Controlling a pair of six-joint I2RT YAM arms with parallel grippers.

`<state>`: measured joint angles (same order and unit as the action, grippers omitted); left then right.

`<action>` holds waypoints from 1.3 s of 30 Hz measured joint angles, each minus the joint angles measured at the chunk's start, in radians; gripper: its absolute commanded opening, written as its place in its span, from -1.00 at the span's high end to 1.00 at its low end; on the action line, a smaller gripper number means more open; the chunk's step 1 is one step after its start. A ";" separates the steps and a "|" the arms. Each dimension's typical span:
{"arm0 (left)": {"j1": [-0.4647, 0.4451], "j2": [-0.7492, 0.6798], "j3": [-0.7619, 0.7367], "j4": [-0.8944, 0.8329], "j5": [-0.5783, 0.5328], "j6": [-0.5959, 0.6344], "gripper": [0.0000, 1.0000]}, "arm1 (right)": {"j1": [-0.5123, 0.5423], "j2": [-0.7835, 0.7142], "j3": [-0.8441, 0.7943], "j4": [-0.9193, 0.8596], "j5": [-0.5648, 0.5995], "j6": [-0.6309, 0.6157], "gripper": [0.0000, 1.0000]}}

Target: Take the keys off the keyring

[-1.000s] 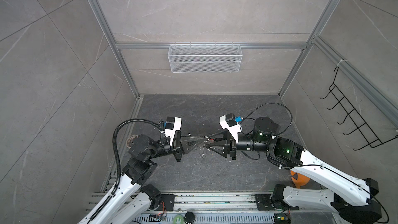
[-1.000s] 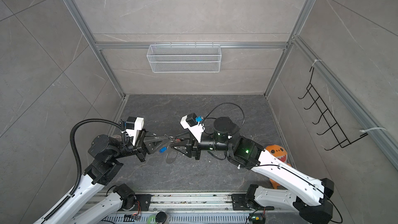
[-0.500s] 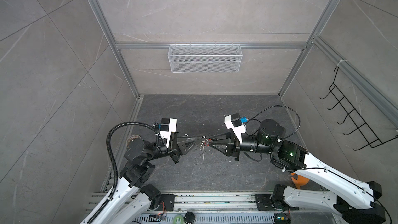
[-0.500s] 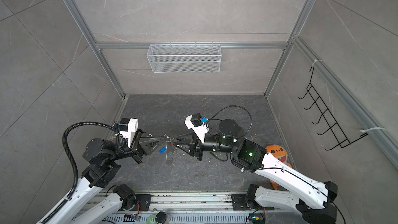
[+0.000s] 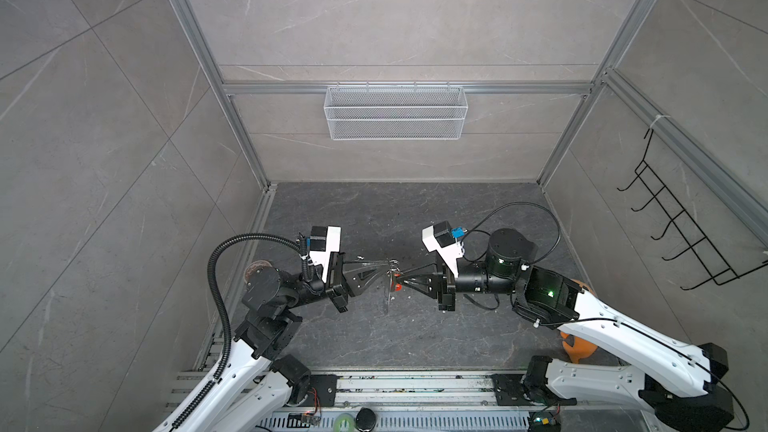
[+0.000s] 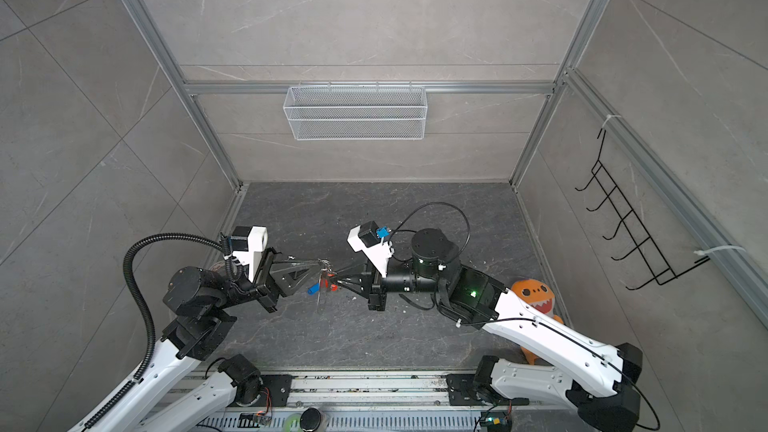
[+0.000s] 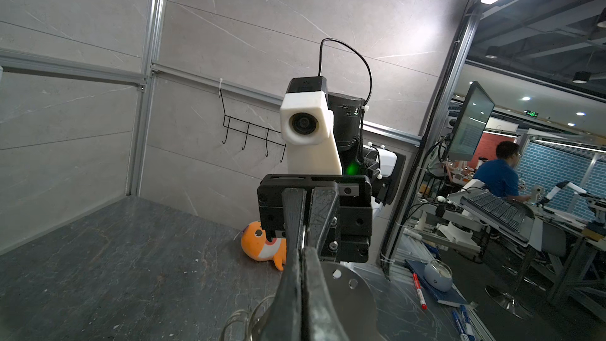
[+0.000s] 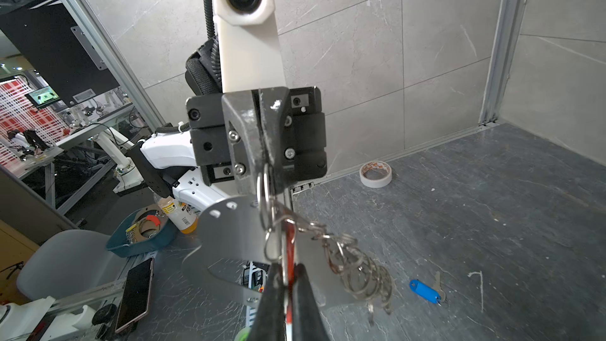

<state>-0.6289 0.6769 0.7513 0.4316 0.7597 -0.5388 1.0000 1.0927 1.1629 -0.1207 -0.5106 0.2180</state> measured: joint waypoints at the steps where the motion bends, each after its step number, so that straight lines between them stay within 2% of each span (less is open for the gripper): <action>1: 0.000 0.002 -0.002 0.003 0.000 -0.003 1.00 | 0.000 0.006 0.000 0.000 -0.003 0.000 1.00; 9: 0.000 0.006 -0.007 0.007 0.000 -0.008 1.00 | 0.000 0.046 0.002 -0.043 -0.009 0.011 0.98; 11: 0.000 0.000 -0.006 0.004 0.001 -0.007 1.00 | 0.000 0.047 0.004 -0.087 -0.004 0.011 0.76; 13: 0.000 -0.007 -0.003 -0.006 0.001 -0.003 1.00 | 0.000 0.046 0.013 -0.125 0.003 0.007 0.68; 15: 0.000 -0.013 -0.003 -0.015 0.001 0.001 1.00 | 0.000 0.039 0.028 -0.146 0.012 0.000 0.72; 16: 0.000 -0.015 -0.003 -0.021 0.001 0.003 1.00 | 0.000 0.031 0.035 -0.153 0.018 -0.003 0.79; 17: 0.000 -0.018 -0.003 -0.026 0.001 0.005 1.00 | 0.000 0.021 0.039 -0.155 0.025 -0.010 0.94; 19: 0.000 -0.019 -0.001 -0.044 0.001 0.012 1.00 | 0.000 0.003 0.045 -0.157 0.039 -0.005 0.96; 20: 0.000 -0.019 0.002 -0.056 0.000 0.016 1.00 | 0.000 -0.003 0.045 -0.156 0.046 -0.007 0.88; 22: 0.000 -0.019 0.011 -0.087 -0.002 0.025 1.00 | 0.000 -0.008 0.045 -0.157 0.053 -0.005 0.53; 24: 0.000 -0.022 0.022 -0.124 -0.014 0.036 0.79 | 0.000 -0.006 0.045 -0.166 0.063 0.001 0.27; 27: 0.000 -0.041 0.025 -0.172 -0.047 0.054 0.45 | 0.000 -0.002 0.045 -0.180 0.082 -0.001 0.13; 32: 0.000 -0.105 0.018 -0.223 -0.140 0.076 -0.01 | 0.000 0.002 0.045 -0.223 0.117 0.001 0.06; 38: 0.000 -0.184 0.000 -0.245 -0.244 0.086 -0.43 | 0.000 0.007 -0.023 -0.286 0.245 0.063 0.01; 39: 0.000 -0.187 -0.001 -0.249 -0.260 0.087 -0.98 | 0.000 0.007 -0.048 -0.297 0.278 0.083 0.00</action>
<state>-0.6289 0.4900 0.7506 0.1822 0.4995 -0.4519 0.9997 1.0996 1.1149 -0.4175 -0.2329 0.3012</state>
